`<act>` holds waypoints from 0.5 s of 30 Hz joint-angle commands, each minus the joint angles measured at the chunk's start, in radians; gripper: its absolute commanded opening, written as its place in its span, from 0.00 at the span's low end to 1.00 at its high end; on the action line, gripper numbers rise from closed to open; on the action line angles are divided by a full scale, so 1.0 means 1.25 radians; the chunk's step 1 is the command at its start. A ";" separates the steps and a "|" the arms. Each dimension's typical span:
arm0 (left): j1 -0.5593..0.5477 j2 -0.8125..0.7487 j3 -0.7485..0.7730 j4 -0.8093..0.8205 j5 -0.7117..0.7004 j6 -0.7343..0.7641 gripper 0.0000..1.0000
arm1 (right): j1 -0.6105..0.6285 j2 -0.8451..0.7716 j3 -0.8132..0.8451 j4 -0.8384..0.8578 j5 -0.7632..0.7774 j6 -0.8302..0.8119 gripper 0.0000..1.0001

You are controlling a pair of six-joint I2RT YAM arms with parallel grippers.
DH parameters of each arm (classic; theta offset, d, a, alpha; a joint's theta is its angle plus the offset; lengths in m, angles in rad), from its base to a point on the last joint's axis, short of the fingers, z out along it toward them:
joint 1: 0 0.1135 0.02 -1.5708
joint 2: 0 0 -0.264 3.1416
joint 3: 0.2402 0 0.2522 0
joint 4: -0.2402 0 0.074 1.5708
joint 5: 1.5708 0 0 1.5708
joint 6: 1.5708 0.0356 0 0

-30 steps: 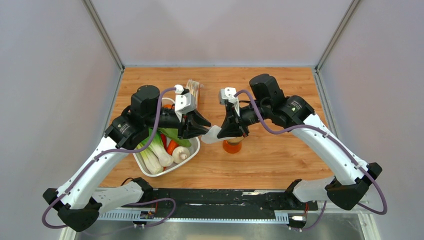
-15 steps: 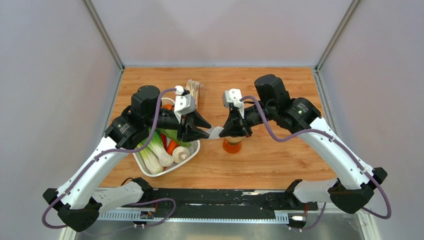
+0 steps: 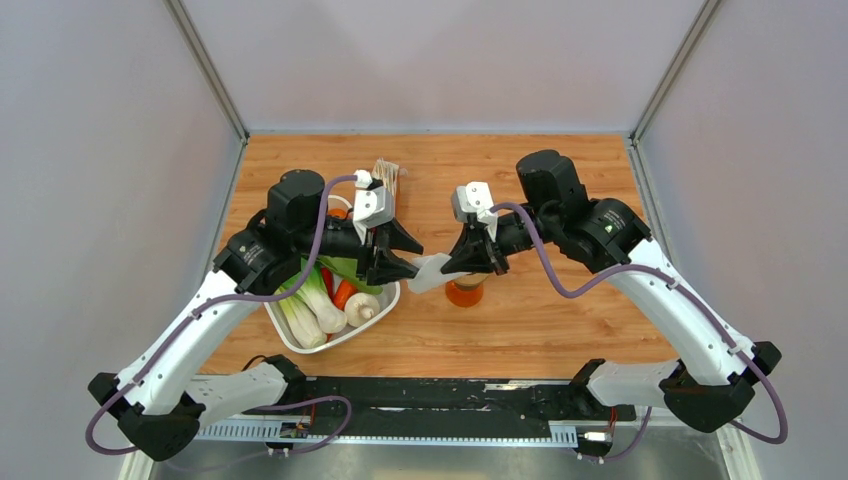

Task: Place the coffee filter in the dripper

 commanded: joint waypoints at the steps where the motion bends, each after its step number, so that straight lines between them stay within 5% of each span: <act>1: -0.004 -0.001 0.000 0.027 0.017 0.007 0.56 | -0.004 -0.009 0.001 0.050 -0.017 -0.003 0.00; 15: -0.002 -0.039 -0.107 0.144 -0.012 -0.015 0.56 | -0.003 -0.015 0.007 0.100 -0.043 0.081 0.00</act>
